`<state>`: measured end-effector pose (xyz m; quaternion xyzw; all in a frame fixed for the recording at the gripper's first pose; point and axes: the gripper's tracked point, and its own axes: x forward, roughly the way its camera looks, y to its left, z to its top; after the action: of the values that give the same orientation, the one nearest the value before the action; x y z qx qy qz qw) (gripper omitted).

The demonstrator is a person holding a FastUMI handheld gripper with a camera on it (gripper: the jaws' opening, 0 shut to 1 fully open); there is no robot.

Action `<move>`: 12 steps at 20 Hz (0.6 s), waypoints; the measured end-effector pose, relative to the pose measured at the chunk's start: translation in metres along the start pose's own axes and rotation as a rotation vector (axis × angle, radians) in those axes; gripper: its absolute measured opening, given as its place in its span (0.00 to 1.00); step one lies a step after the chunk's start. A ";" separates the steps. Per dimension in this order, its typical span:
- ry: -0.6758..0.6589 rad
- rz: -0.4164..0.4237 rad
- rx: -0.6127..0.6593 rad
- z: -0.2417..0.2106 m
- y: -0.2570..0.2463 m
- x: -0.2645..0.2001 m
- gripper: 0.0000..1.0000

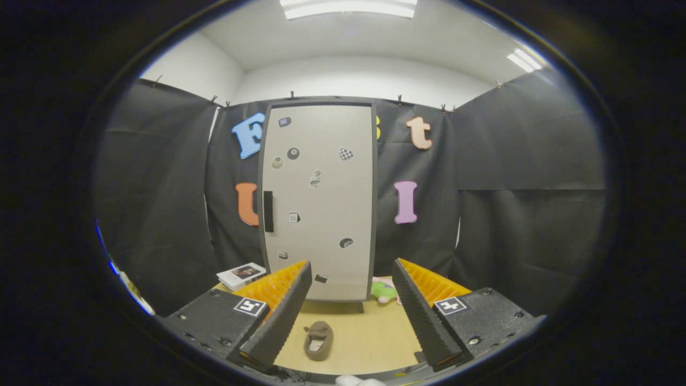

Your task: Open the shoe cabinet door, grab the shoes and put them into the shoe cabinet, then close the shoe cabinet door.

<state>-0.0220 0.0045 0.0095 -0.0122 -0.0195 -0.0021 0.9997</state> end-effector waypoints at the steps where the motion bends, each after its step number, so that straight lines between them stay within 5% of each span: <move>1: -0.006 -0.001 0.002 0.001 -0.001 -0.002 0.99; 12: 0.013 -0.005 -0.001 -0.003 0.009 -0.008 0.99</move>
<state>-0.0294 0.0137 0.0064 -0.0128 -0.0132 -0.0046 0.9998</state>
